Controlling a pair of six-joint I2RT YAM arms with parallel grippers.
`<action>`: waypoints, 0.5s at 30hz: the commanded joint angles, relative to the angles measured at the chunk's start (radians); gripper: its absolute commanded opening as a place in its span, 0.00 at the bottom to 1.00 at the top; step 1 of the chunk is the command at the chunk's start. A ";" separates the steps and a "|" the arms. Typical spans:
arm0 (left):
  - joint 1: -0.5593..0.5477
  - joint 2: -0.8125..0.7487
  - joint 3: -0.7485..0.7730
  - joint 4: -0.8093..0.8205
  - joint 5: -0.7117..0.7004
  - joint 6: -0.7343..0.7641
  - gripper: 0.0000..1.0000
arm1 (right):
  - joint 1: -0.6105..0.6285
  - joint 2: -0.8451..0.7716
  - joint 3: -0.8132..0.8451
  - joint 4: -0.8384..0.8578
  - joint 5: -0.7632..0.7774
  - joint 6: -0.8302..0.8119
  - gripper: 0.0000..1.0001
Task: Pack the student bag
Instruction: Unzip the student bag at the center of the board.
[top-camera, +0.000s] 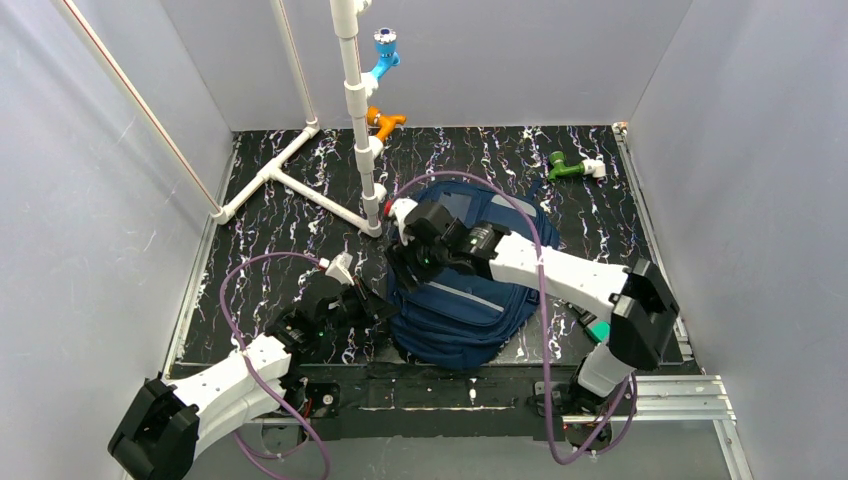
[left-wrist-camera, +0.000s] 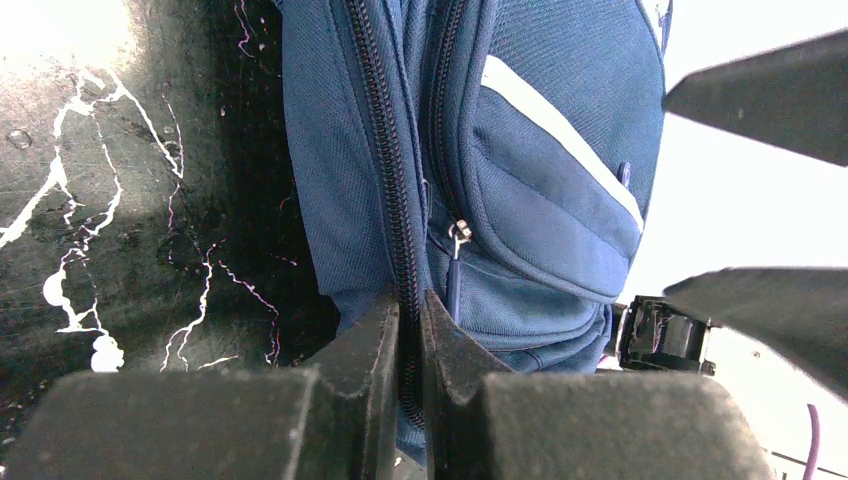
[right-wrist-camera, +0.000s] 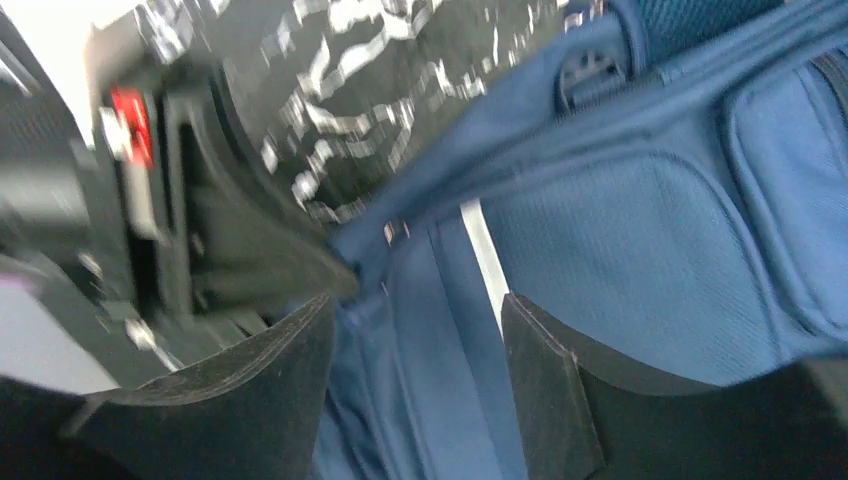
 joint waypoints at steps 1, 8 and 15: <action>-0.009 -0.014 0.036 0.053 0.081 0.023 0.00 | 0.086 -0.059 -0.005 -0.323 0.167 -0.426 0.71; -0.009 -0.004 0.061 0.043 0.092 0.016 0.00 | 0.182 -0.095 -0.078 -0.329 0.321 -0.552 0.72; -0.009 -0.034 0.058 0.029 0.097 -0.005 0.00 | 0.247 -0.054 -0.137 -0.203 0.571 -0.532 0.67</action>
